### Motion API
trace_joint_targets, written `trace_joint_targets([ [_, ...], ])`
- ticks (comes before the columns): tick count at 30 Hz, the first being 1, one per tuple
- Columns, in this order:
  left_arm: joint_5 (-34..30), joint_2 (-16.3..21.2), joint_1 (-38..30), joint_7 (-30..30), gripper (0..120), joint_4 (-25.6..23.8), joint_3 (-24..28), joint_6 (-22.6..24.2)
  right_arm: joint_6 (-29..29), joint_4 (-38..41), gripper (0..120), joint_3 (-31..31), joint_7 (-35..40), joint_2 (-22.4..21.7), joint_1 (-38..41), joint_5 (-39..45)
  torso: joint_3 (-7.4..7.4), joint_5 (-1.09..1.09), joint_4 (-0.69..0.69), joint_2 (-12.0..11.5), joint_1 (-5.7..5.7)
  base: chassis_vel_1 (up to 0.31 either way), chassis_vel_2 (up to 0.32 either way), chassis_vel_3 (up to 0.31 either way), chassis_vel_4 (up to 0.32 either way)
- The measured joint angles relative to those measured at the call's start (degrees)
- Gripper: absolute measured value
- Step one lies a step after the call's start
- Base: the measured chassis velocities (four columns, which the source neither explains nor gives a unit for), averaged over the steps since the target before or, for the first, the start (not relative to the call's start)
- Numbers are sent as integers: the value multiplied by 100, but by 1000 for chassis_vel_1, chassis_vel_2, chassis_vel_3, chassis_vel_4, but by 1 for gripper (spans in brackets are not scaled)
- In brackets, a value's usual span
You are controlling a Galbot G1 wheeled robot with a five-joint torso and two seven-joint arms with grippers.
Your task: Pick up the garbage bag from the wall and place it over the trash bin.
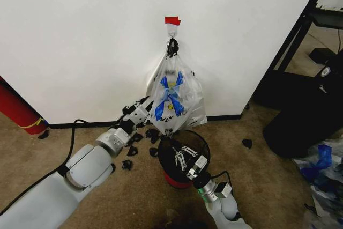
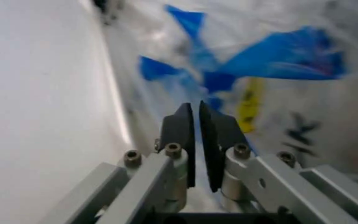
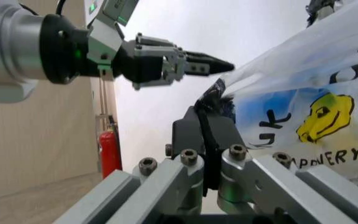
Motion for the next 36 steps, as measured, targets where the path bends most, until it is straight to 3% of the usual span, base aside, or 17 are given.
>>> trace_joint_targets([
  [2,-6,2,-4,27,13,9,42,7,3,0,0,-5,-4,8,1,-11,0,0,0,0,0,0,0,0,0],
  [9,168,-116,-317,209,44,469,357,18,11,28,0,-30,-19,44,23,-118,0,-1,0,0,1,0,0,0,0],
  [11,193,-121,-346,219,46,502,366,17,11,29,0,-30,-19,46,22,-120,0,-1,0,0,1,0,0,0,0],
  [18,718,-146,-397,356,76,647,371,-64,11,31,0,-27,-23,79,11,-128,0,0,0,0,1,0,0,0,0],
  [22,941,-171,-386,362,87,677,370,-101,10,35,0,-26,-24,78,24,-128,0,0,0,0,1,0,0,0,0],
  [33,1055,-249,-374,268,54,679,359,-122,9,12,0,-17,-10,56,58,-118,0,0,0,0,1,0,0,0,0],
  [36,1043,-265,-365,231,39,662,346,-131,9,6,0,-17,1,45,64,-116,0,0,0,0,0,0,0,0,0],
])
